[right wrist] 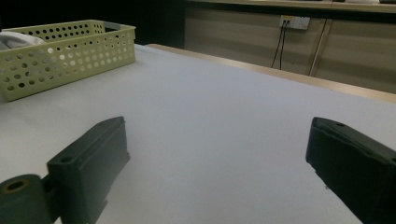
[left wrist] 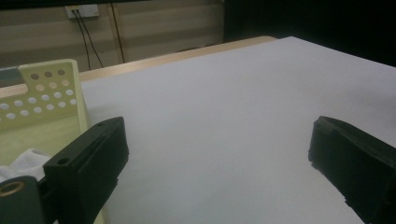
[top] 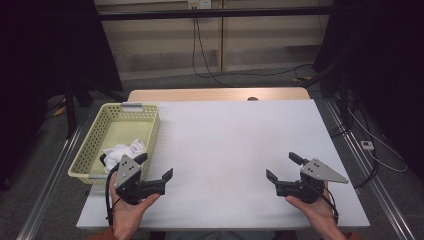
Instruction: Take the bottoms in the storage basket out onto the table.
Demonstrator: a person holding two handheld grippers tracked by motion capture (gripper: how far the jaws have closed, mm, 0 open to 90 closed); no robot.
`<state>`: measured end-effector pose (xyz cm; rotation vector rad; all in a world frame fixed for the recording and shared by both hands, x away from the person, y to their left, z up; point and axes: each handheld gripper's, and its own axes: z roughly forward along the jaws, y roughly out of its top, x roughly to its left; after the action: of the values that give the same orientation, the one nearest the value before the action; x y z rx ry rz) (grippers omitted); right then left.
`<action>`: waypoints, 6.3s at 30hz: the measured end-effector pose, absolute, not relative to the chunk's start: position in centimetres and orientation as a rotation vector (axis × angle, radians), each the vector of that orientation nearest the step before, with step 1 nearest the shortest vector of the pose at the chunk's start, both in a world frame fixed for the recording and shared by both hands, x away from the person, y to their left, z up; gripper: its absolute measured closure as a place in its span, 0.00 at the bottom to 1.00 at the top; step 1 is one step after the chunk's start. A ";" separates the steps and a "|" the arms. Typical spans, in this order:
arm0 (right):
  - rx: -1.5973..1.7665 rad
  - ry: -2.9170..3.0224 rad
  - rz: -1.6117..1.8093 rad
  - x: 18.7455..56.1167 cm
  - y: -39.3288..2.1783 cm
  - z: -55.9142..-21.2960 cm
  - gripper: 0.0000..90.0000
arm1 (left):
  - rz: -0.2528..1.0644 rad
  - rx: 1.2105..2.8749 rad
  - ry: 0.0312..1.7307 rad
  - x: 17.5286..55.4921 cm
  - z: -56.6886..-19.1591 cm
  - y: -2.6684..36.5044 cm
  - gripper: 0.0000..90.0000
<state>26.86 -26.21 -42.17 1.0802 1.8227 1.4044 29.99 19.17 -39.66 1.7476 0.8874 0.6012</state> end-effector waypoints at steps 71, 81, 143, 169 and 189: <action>1.091 1.882 1.393 27.8 -25.7 -42.6 0.05 | 0.611 1.829 0.996 32.6 -35.7 23.9 0.06; 1.091 1.885 1.383 27.7 -25.6 -42.6 0.05 | 0.608 1.822 1.039 33.5 -34.4 26.3 0.08; 1.075 1.925 1.375 27.8 -25.5 -42.7 0.05 | 0.395 2.145 1.401 39.8 -39.2 26.3 0.07; 1.080 1.924 1.382 27.9 -25.5 -42.8 0.05 | 0.245 2.415 1.545 43.0 -40.6 25.4 0.07; 1.071 1.928 1.383 27.8 -25.4 -42.7 0.06 | 0.291 2.537 1.462 42.7 -41.0 24.6 0.67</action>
<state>27.77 -25.36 -42.72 1.0711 1.9278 1.3832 42.67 24.60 -40.97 2.5374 1.4617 0.2914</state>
